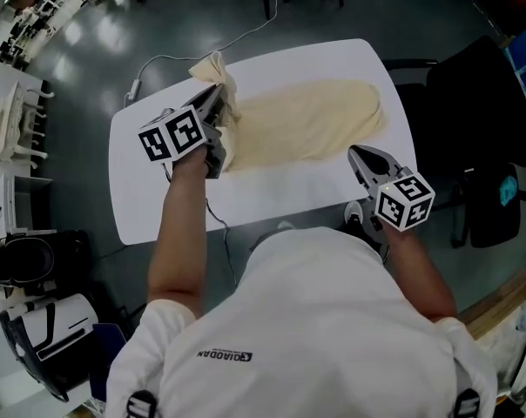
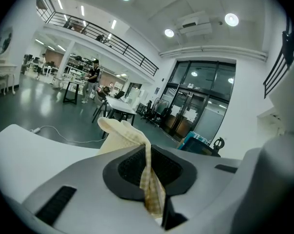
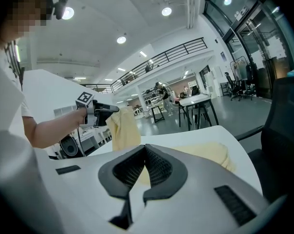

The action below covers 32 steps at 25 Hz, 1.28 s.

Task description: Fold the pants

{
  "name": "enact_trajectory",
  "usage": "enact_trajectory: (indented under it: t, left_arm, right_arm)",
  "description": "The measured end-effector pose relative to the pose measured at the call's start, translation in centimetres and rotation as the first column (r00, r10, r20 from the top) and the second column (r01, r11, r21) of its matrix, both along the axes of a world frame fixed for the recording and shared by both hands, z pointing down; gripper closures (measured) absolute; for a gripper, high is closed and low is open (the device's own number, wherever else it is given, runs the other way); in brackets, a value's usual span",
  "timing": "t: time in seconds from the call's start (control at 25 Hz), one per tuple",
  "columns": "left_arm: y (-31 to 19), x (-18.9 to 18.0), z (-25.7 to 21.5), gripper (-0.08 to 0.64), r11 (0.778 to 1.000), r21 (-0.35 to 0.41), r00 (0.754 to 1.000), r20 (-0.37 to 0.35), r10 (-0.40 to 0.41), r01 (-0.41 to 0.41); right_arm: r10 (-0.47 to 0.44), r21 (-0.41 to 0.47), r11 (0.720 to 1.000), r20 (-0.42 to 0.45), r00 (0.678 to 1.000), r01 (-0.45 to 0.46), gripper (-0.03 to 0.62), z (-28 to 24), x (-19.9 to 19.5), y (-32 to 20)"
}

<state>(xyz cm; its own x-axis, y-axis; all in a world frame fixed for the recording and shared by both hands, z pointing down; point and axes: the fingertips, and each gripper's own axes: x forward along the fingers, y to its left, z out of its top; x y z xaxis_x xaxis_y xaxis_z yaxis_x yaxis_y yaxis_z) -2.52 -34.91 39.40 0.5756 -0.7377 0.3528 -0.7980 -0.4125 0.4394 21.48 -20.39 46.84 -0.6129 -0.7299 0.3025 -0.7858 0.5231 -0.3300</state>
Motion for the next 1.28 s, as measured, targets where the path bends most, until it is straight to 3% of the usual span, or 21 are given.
enact_trajectory:
  t: [0.16,0.4,0.64,0.96,1.28]
  left_arm:
    - [-0.6,3.1,-0.8,0.503,1.000,0.007,1.000,0.008,-0.020,0.020]
    - [-0.4,5.5,-1.3,0.503,0.999,0.002,0.998,0.059,-0.036,0.036]
    - [-2.2,11.1,0.4,0.503,0.998,-0.010,0.990,0.129,-0.062,0.064]
    - [-3.6,16.1,0.9,0.502,0.997,0.011,0.975,0.206,-0.078,0.078]
    - [-4.9,21.9,4.3,0.503,0.996,-0.048,0.972,0.224,-0.063,0.076]
  right_arm:
    - [-0.045,0.001,0.999,-0.006,0.999,0.045,0.574,-0.4,2.9,-1.5]
    - [-0.035,-0.020,0.999,0.025,0.999,0.035,0.574,-0.3,5.9,-1.9]
    - [-0.035,-0.018,0.999,0.051,0.998,0.036,0.574,1.0,11.6,-3.1]
    - [-0.036,-0.021,0.999,0.070,0.997,0.037,0.574,1.6,15.9,-3.0]
    - [-0.031,-0.024,0.999,0.061,0.998,0.033,0.574,2.2,20.4,-3.1]
